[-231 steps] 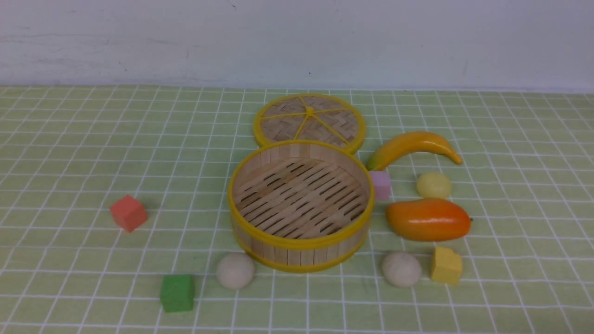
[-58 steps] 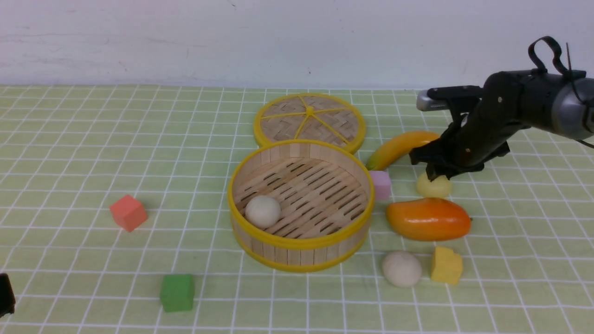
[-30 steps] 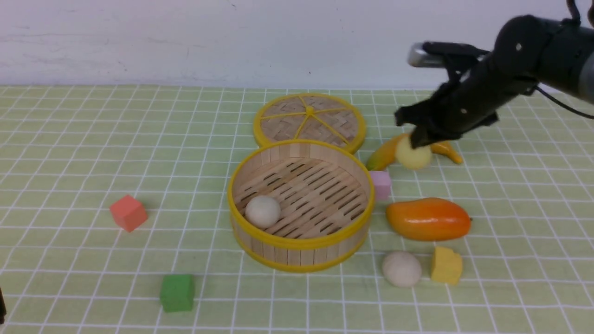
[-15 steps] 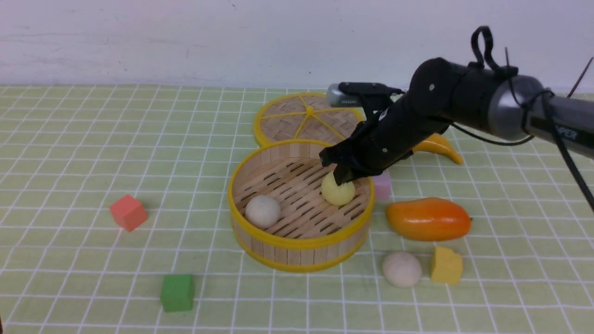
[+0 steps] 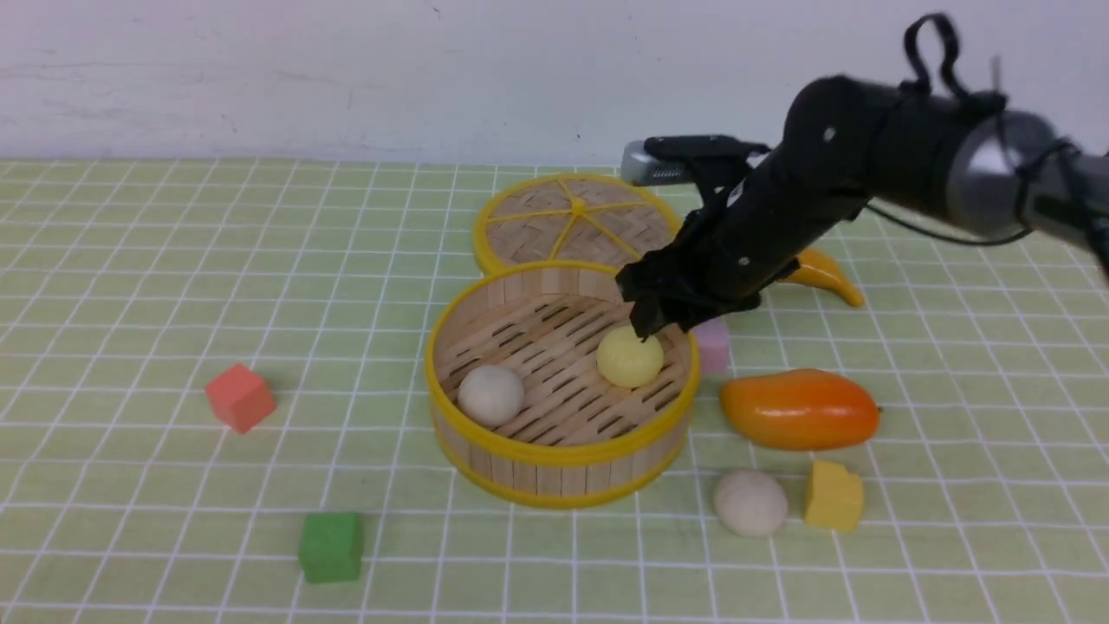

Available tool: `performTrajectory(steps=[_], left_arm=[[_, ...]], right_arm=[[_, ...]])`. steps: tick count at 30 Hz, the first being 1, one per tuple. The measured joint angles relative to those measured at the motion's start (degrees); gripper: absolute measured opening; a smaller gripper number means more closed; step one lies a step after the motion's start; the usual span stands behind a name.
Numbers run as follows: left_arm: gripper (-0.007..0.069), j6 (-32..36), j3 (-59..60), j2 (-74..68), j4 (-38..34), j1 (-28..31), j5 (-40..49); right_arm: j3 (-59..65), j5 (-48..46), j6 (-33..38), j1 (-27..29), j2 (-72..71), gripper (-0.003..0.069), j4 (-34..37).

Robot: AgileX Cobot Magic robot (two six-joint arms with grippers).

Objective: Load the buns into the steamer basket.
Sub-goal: Use the right arm to grab a steamed stuffed bun

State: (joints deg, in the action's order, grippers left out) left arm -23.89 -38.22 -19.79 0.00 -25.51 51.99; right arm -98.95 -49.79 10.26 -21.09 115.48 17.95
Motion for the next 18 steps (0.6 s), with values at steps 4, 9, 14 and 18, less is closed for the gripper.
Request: performTrajectory(steps=[4,9,14,18], left_arm=[[0.0039,0.0,0.0,0.0,0.0,0.0,0.0],[0.004,0.0,0.0,0.0,0.0,0.0,-0.05],[0.0047,0.0,0.0,0.0,0.0,0.0,-0.16],[0.005,0.0,0.0,0.0,0.0,0.0,-0.28]], right_arm=[[0.18,-10.75,-4.4,0.0,-4.53,0.0453,-5.96],[7.19,-17.86,-8.71,0.0,-7.11,0.0449,-9.59],[17.93,-10.55,-9.47,0.0,-9.28,0.0403,-7.09],[23.72,-4.12,-9.53,0.0,-9.95,0.0356,-5.39]])
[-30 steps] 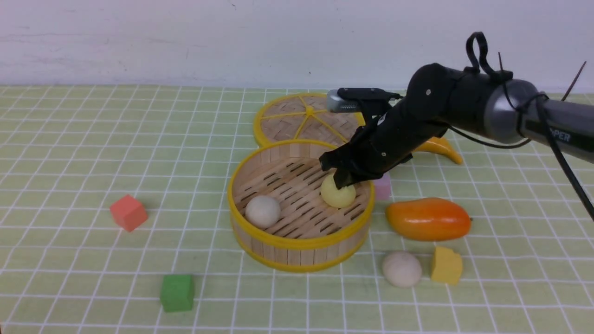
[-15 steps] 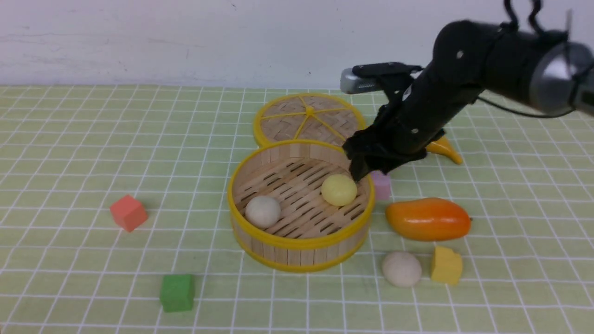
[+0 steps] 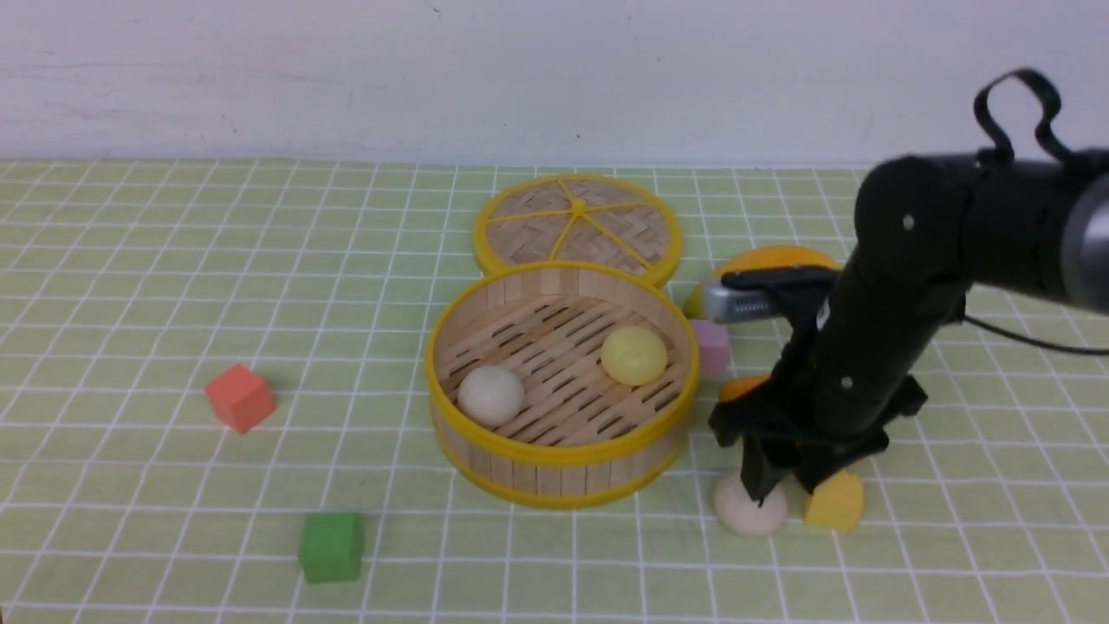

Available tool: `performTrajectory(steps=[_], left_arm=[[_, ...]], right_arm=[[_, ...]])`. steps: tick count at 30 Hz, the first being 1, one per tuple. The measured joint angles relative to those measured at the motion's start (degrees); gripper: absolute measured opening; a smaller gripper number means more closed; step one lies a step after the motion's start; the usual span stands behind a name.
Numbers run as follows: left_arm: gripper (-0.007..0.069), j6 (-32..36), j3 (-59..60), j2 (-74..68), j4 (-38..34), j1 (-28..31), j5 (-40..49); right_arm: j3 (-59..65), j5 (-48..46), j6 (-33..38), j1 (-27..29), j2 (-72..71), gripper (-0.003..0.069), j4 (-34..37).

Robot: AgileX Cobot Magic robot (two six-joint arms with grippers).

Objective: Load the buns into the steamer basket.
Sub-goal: Use the right arm to grab a steamed stuffed bun

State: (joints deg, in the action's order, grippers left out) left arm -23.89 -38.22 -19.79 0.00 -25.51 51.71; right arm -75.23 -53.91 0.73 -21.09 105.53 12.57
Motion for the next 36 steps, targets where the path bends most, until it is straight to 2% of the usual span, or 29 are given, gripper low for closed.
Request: performTrajectory(steps=[9,26,29,34,36], left_arm=[[0.0057,-0.04,0.0,0.0,0.0,0.0,0.8],[0.0074,-0.04,1.14,0.05,0.0,0.0,1.32],[0.0074,-0.04,2.0,0.05,0.0,0.0,1.58],[0.0078,-0.04,2.25,0.05,0.0,0.0,1.77],[0.0078,-0.04,2.25,0.12,0.0,0.0,1.77]], right_arm=[[4.3,9.27,-0.12,0.0,-0.05,0.0253,0.4],[4.3,10.31,-0.12,0.0,2.02,0.023,1.88],[4.3,9.74,0.31,0.0,2.02,0.0175,1.95],[4.3,9.62,0.35,0.0,1.82,0.0011,2.16],[4.3,9.62,0.35,0.0,1.34,0.0002,2.16]])
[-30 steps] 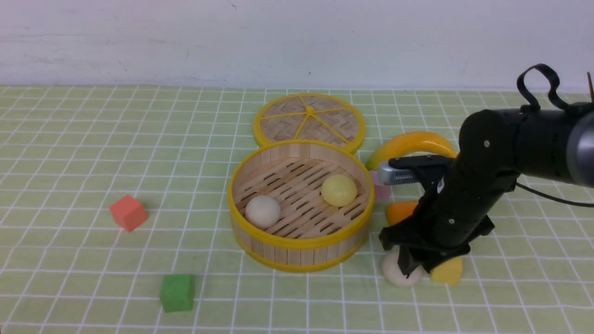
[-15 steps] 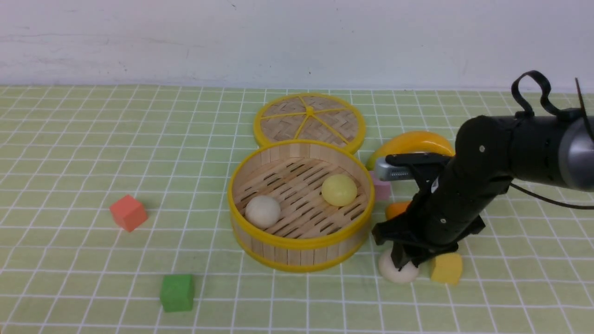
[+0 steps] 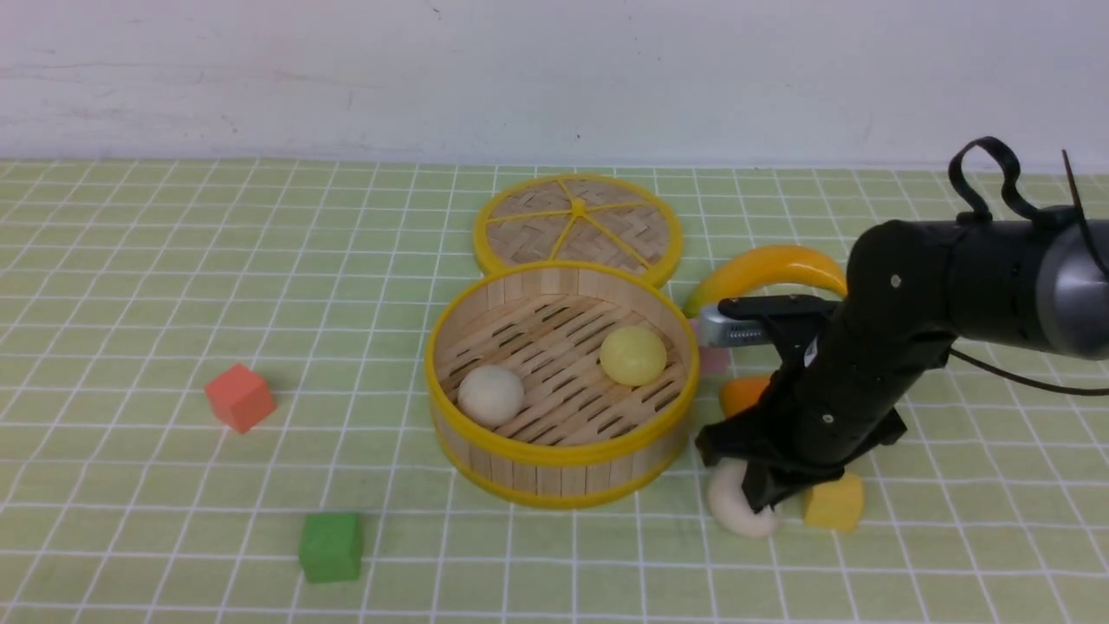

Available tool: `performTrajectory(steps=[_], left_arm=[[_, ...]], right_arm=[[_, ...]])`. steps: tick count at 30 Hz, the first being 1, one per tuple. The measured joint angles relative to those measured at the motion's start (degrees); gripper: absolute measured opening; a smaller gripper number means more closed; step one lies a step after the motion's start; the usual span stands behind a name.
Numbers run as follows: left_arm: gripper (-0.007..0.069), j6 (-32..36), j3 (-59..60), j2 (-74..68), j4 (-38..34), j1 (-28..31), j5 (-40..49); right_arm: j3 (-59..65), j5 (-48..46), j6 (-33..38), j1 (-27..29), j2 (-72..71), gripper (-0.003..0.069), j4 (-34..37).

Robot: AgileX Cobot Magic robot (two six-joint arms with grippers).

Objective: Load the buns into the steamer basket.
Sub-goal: Use the right arm to grab a steamed stuffed bun, then use the right arm to put the steamed stuffed bun into the steamer

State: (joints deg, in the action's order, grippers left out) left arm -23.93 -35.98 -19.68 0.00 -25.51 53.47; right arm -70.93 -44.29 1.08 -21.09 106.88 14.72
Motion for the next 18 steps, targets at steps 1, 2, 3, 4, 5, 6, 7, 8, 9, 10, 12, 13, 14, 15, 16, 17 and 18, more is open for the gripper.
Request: performTrajectory(steps=[1,2,3,4,5,6,7,8,9,10,12,13,14,15,16,17,18], left_arm=[[0.008,0.0,-0.12,0.21,0.0,0.0,0.14],[0.0081,-0.31,-0.33,0.57,0.0,0.0,0.54],[0.0081,-0.71,-0.59,1.03,0.0,0.0,0.78],[0.0082,-1.18,-0.78,1.94,0.0,0.0,0.93],[0.0081,-1.3,-0.82,2.44,0.0,0.0,0.93],[0.0083,-1.75,-0.89,3.67,0.0,0.0,1.08],[0.0084,-2.62,-0.77,7.32,0.0,0.0,1.08],[0.0085,-2.81,-0.54,9.24,0.0,0.0,0.95],[0.0085,-2.84,-0.38,10.24,0.0,0.0,0.93],[0.0087,-3.0,0.63,14.44,0.0,0.0,0.86],[0.0089,-3.15,2.13,18.35,1.29,0.0,0.87],[0.009,-3.27,3.26,19.89,2.05,0.0,1.03],[0.0091,-3.76,4.54,20.5,3.31,0.0,1.26],[0.0091,-4.45,5.33,20.75,4.39,0.0,1.6],[0.0091,-5.57,6.19,20.75,5.47,0.0,2.03],[0.0092,-7.48,6.87,20.75,6.74,0.0,2.2],[0.0092,-7.48,6.92,20.75,6.74,0.0,2.2]], right_arm=[[0.0,-0.07,0.0,0.0,-0.35,0.0002,0.0],[0.0,-0.11,0.0,0.0,-0.94,0.0002,0.0],[0.0,-0.27,0.0,0.0,-1.62,0.0002,0.0],[0.0,-0.39,0.0,0.0,-2.52,0.0002,0.06],[0.01,-0.4,0.0,0.0,-2.72,0.0002,0.06],[0.01,-0.46,0.06,0.0,-3.62,0.0002,0.11],[0.01,-0.48,0.43,0.0,-6.2,0.0002,0.44],[0.01,-0.48,0.8,0.0,-7.3,0.0002,0.77],[0.01,-0.48,1.14,0.0,-7.84,0.0002,1.3],[0.01,-0.48,2.96,0.0,-9.74,0.0002,3.07],[-0.49,-1.39,5.61,0.0,-10.98,0.0002,5.96],[-1.2,-2.34,7.51,0.0,-11.29,0.0002,8.02],[-2.1,-3.06,9.31,-0.09,-11.33,0.0002,10.01],[-3.1,-3.47,10.75,-0.34,-11.33,0.0002,11.83],[-4.13,-3.67,12.39,-0.95,-11.33,0.0002,13.58],[-5.22,-3.67,13.79,-1.88,-10.91,0.0002,14.67],[-5.41,-3.61,14.14,-2.18,-10.83,0.0002,14.9]])
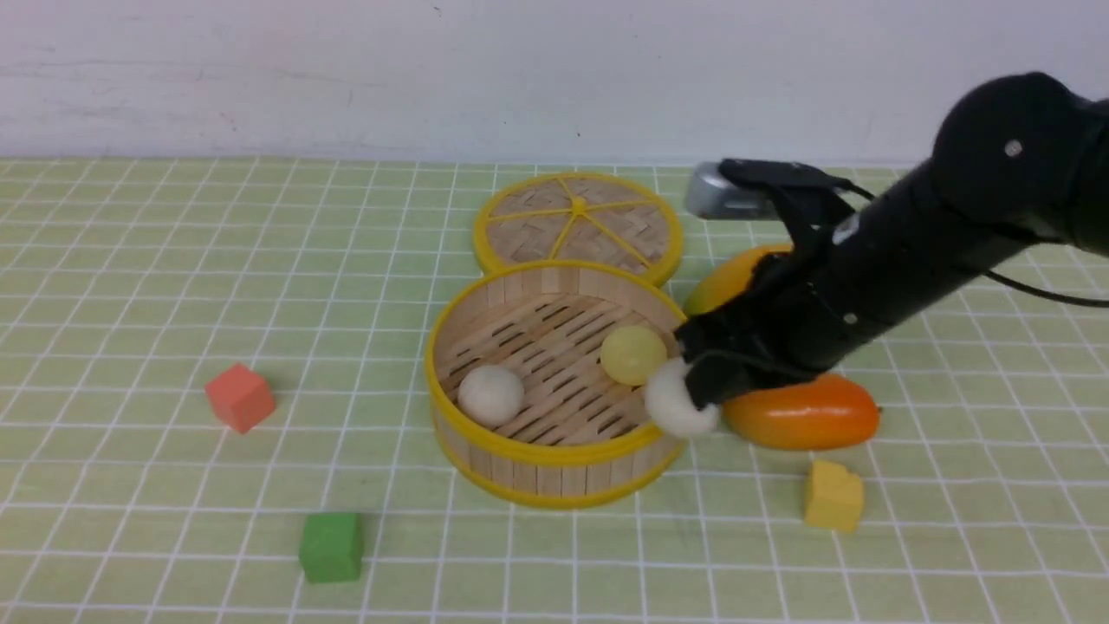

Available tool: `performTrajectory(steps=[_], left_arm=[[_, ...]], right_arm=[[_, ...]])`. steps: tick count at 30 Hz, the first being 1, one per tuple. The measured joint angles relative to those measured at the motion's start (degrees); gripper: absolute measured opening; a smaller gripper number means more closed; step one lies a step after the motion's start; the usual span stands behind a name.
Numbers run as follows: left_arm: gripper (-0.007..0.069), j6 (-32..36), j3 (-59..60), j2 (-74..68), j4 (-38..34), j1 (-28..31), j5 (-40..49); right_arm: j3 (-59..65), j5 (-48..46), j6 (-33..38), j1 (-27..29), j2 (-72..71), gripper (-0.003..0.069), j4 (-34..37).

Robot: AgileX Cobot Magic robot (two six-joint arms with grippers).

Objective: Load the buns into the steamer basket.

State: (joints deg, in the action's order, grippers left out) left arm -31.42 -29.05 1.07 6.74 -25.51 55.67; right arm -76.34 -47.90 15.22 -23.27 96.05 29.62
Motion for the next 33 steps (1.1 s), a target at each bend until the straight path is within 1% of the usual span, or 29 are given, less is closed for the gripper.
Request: performTrajectory(steps=[1,4,5,7,12,14,17,20,22,23,25,28,29,31,33], left_arm=[[0.0092,-1.47,0.06,0.0,0.82,0.0,-0.32],[0.0092,-2.48,0.13,-0.13,1.79,0.0,-1.68],[0.0092,-2.56,0.12,-0.13,1.79,0.0,-1.76],[0.0096,-2.83,0.13,-0.18,2.1,0.0,-2.17],[0.0101,-2.94,0.18,-0.43,2.14,0.0,-1.97],[0.0102,-2.94,0.18,-0.49,2.14,0.0,-1.54],[0.0106,-2.94,0.18,-0.49,2.14,0.0,-0.54],[0.011,-2.94,0.18,-0.49,2.14,0.0,-0.25],[0.0111,-2.94,0.18,-0.49,2.14,0.0,-0.25],[0.0112,-2.94,0.18,-0.49,2.14,0.0,-0.25],[0.0113,-3.0,0.18,-0.49,2.14,0.0,-0.25],[0.0115,-3.0,0.18,-0.49,2.14,0.0,-0.21],[0.0116,-3.0,0.18,-0.49,2.14,0.0,-0.21],[0.012,-3.0,0.18,-0.49,2.14,0.0,-0.14],[0.0121,-3.0,0.18,-0.49,2.14,0.0,-0.14]], right_arm=[[-1.65,0.7,1.06,-1.22,0.72,0.0002,0.34],[-4.36,4.29,2.17,-4.05,3.78,0.0002,0.46],[-4.36,4.54,2.18,-4.21,4.05,0.0002,0.46],[-5.75,8.62,2.36,-5.31,7.77,0.0002,0.23],[-6.23,14.04,2.36,-5.63,13.87,0.0007,0.09],[-6.23,14.6,2.36,-5.63,15.17,0.001,0.09],[-6.23,15.37,2.36,-5.63,16.92,0.0036,0.09],[-6.23,15.73,2.36,-5.63,17.53,0.0098,0.1],[-6.34,15.77,2.36,-5.63,17.53,0.0171,0.1],[-6.34,15.71,2.36,-5.63,17.53,0.0194,0.1],[-6.39,15.18,2.36,-5.68,17.03,0.0288,-0.43],[-6.45,13.91,2.27,-5.64,15.44,0.0377,-1.65],[-6.45,13.8,2.12,-5.64,15.29,0.0388,-1.92],[-6.45,11.66,-0.89,-5.64,12.56,0.0442,-4.81],[-6.52,9.32,-4.98,-5.64,10.49,0.0459,-8.43]])
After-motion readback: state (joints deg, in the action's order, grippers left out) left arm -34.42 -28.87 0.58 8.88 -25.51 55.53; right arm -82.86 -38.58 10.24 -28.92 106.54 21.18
